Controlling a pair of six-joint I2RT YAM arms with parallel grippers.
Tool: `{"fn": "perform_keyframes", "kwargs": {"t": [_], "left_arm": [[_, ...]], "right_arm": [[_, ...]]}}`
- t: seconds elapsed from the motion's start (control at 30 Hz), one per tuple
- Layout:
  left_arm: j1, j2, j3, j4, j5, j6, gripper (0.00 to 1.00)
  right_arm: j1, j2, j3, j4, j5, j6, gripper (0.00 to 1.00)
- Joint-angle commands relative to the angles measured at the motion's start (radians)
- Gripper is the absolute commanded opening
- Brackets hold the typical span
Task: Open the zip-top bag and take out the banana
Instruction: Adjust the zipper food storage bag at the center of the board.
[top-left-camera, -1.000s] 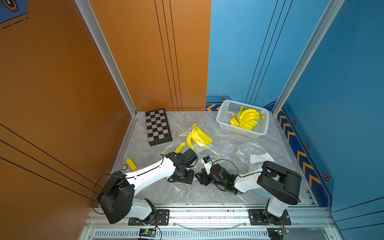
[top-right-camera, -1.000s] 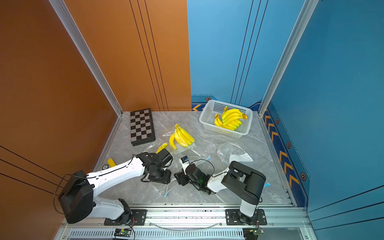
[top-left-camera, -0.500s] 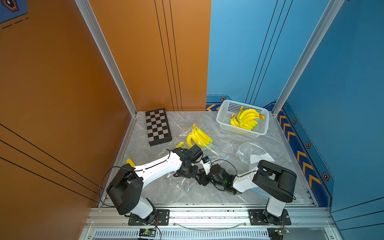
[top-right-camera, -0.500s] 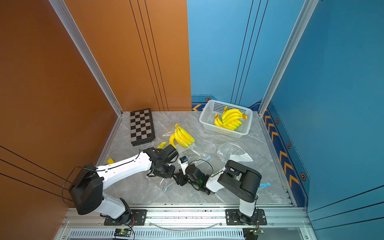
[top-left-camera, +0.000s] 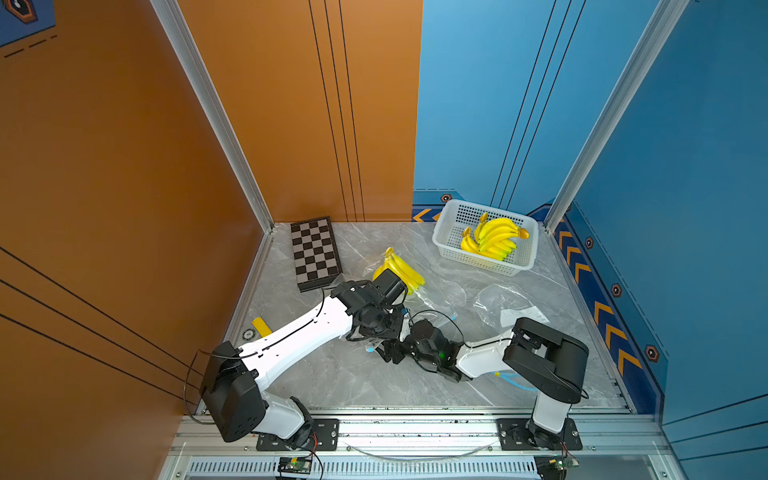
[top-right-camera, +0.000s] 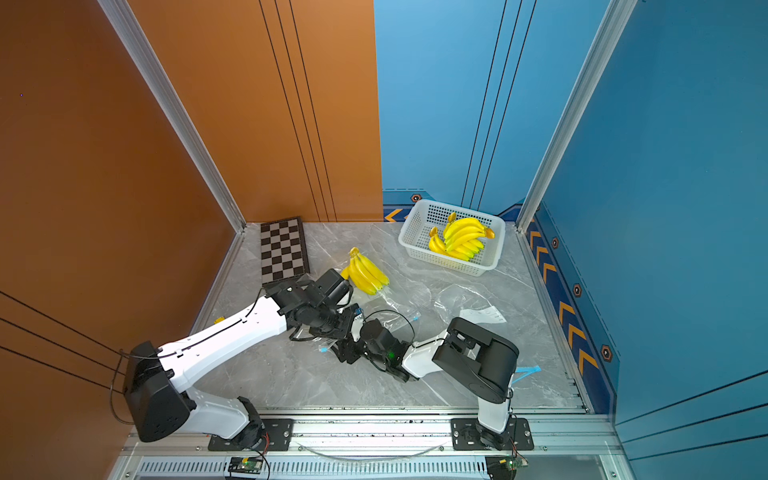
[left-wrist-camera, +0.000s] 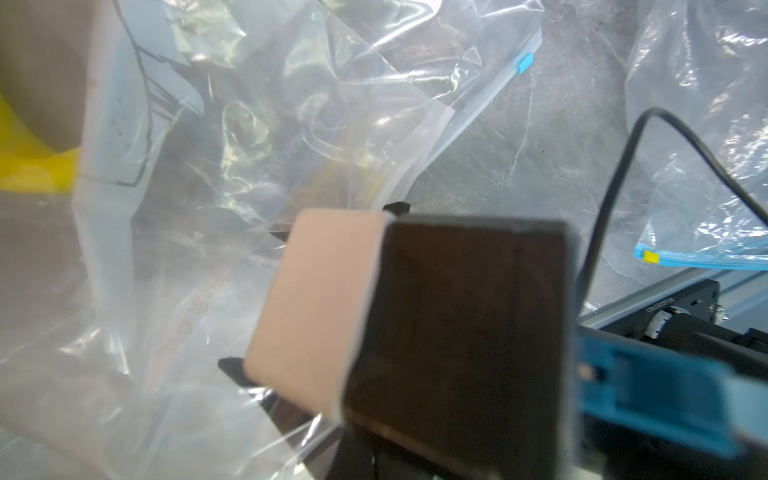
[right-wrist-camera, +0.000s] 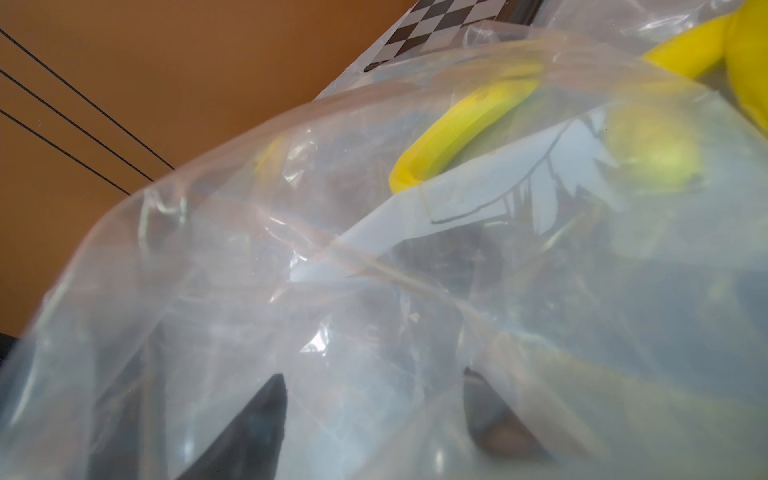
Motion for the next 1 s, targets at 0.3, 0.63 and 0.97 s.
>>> {"fn": "perform_keyframes", "kwargs": {"t": [0.3, 0.63, 0.97], "left_arm": [[0.052, -0.127, -0.107, 0.025, 0.107, -0.004, 0.0], [0.076, -0.108, -0.061, 0.061, 0.086, -0.096, 0.0], [0.089, -0.105, -0.018, 0.22, 0.077, -0.183, 0.0]], "right_arm": [[-0.141, -0.213, 0.028, -0.186, -0.083, 0.242, 0.11], [-0.106, -0.063, 0.058, 0.038, -0.198, 0.374, 0.02], [-0.011, 0.204, 0.178, 0.147, -0.144, 0.457, 0.0]]}}
